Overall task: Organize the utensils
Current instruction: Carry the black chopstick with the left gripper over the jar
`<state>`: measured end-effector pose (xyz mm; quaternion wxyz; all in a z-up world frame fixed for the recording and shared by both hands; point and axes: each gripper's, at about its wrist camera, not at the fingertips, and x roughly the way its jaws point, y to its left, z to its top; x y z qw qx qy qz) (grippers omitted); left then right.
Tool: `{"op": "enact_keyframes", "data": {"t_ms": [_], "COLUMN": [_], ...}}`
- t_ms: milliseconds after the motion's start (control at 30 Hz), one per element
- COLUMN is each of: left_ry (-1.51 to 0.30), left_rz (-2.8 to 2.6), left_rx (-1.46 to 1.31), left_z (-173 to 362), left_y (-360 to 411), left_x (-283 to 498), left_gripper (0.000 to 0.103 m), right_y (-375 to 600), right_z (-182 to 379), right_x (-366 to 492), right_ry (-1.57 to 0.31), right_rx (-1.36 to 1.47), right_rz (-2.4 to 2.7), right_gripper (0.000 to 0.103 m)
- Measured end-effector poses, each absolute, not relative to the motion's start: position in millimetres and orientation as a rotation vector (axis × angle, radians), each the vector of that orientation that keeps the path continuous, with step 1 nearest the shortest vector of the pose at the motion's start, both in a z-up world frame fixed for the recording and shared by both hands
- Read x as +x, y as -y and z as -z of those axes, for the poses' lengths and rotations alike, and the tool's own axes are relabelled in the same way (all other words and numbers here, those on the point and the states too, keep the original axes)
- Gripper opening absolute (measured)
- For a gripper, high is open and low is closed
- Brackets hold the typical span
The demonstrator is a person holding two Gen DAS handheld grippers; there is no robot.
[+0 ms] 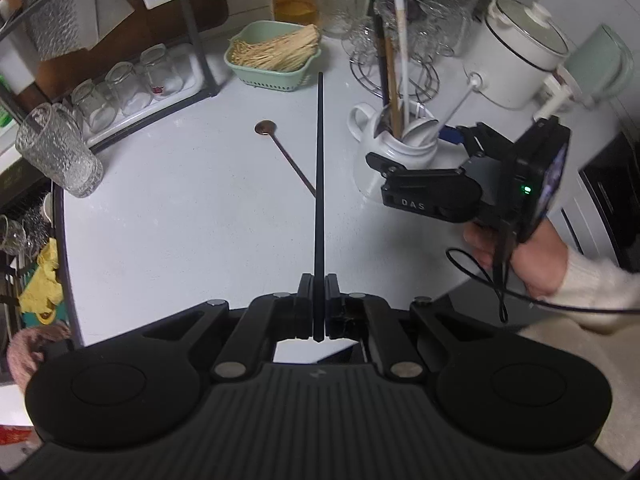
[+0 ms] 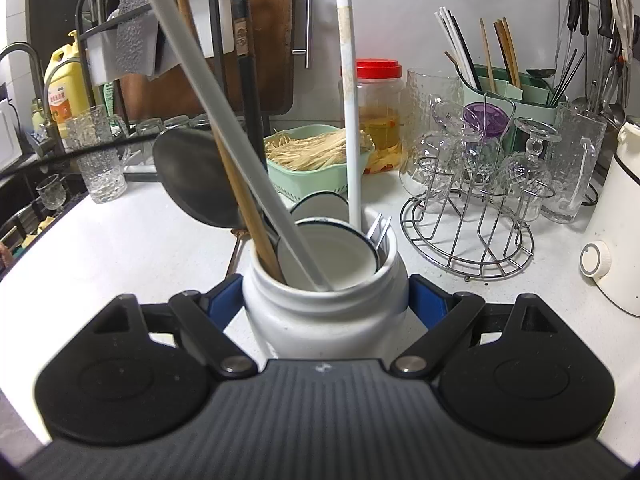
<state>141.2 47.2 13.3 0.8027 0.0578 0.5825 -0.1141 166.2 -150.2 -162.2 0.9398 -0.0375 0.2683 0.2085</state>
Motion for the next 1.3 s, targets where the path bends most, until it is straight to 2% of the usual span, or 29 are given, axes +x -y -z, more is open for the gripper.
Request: {"op": "enact_keyframes", "data": {"t_ms": [333, 833, 1300], "left_ry": [-1.405, -1.589, -1.624], "left_rz": [0.38, 0.576, 0.695], "left_rx": [0.282, 0.622, 0.921], "left_z": [-79.1, -77.1, -67.8], "left_y": [-34.2, 5.5, 50.3], "left_x": [173.4, 239.5, 279.1], "left_gripper": [0.006, 0.006, 0.006], "right_y": [149.1, 148.3, 145.5], "right_z": [163.0, 163.3, 164.1], "right_x": [166.1, 164.7, 161.9], "right_ry": [-0.542, -0.535, -0.535], "right_rx": [-0.083, -0.08, -0.051], "right_rz": [-0.427, -0.413, -0.368], "right_gripper": [0.09, 0.09, 0.09]}}
